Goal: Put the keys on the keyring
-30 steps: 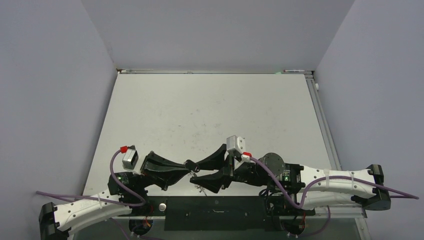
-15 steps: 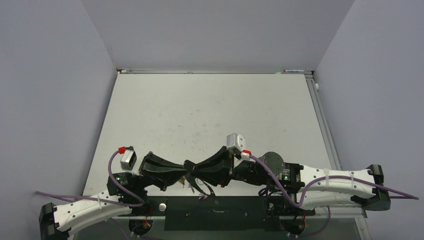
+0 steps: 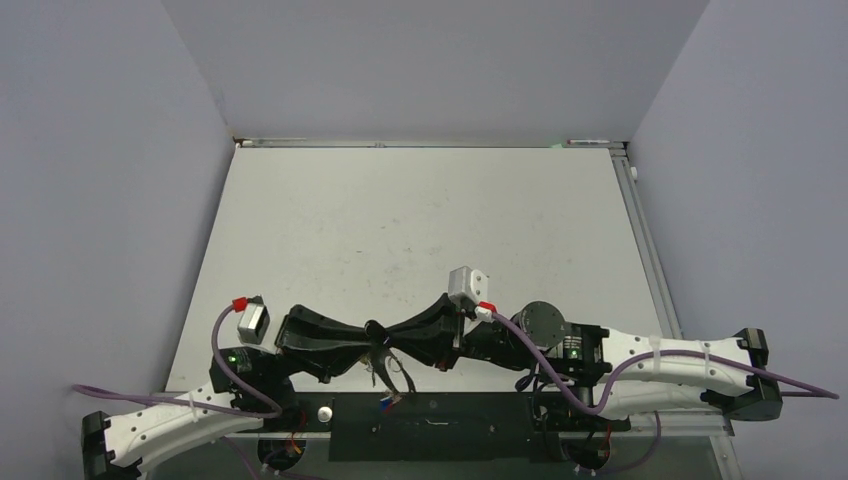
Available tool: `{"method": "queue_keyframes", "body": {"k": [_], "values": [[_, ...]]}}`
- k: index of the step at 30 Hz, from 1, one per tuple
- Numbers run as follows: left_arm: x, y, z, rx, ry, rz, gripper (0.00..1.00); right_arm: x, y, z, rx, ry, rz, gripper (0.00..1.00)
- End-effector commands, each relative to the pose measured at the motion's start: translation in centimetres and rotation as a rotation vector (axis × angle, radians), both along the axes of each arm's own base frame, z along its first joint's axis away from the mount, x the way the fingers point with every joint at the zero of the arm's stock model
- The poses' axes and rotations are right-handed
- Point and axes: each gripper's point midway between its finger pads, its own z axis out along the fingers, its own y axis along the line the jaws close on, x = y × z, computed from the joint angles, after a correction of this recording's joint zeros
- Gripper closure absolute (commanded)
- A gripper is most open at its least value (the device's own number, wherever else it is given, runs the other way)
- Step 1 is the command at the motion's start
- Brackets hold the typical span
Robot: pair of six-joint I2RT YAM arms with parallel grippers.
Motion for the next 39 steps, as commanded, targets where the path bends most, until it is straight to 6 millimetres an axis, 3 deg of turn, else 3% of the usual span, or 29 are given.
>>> {"method": "queue_keyframes", "body": {"k": [1,5,8,15,20,23,27,37,39], "values": [[0.8,0.7,0.1,0.01,-0.004,0.082,0.77,0.6,-0.7,2.9,0.011,-0.076,-0.033,0.95],[1.5,1.2,-0.4,0.046,0.005,0.144,0.56,0.5,-0.5,2.6,-0.059,-0.112,-0.021,0.95],[1.8,1.9,-0.4,0.068,-0.004,0.19,0.52,0.7,-0.4,2.4,-0.11,-0.135,-0.022,0.95],[3.2,4.5,-0.5,0.262,-0.079,0.406,0.45,1.2,-0.3,-0.6,-0.384,-0.211,-0.009,0.95],[2.5,3.7,-1.0,0.458,-0.223,0.401,0.34,2.4,-0.3,-3.5,-0.614,-0.272,-0.042,0.95],[2.1,1.7,-3.5,0.657,-0.326,0.331,0.34,2.6,-0.4,-4.0,-0.662,-0.296,-0.041,0.95],[1.5,-0.4,-6.5,0.83,-0.413,0.209,0.34,1.2,-0.6,-3.4,-0.627,-0.322,0.041,0.95],[0.1,-0.9,-7.1,0.784,-0.664,0.169,0.38,0.3,-2.3,-1.1,-0.513,-0.329,0.053,0.95],[0.4,-0.9,-6.9,0.77,-0.692,0.202,0.44,0.3,-2.6,-0.4,-0.475,-0.324,0.044,0.95]]}}
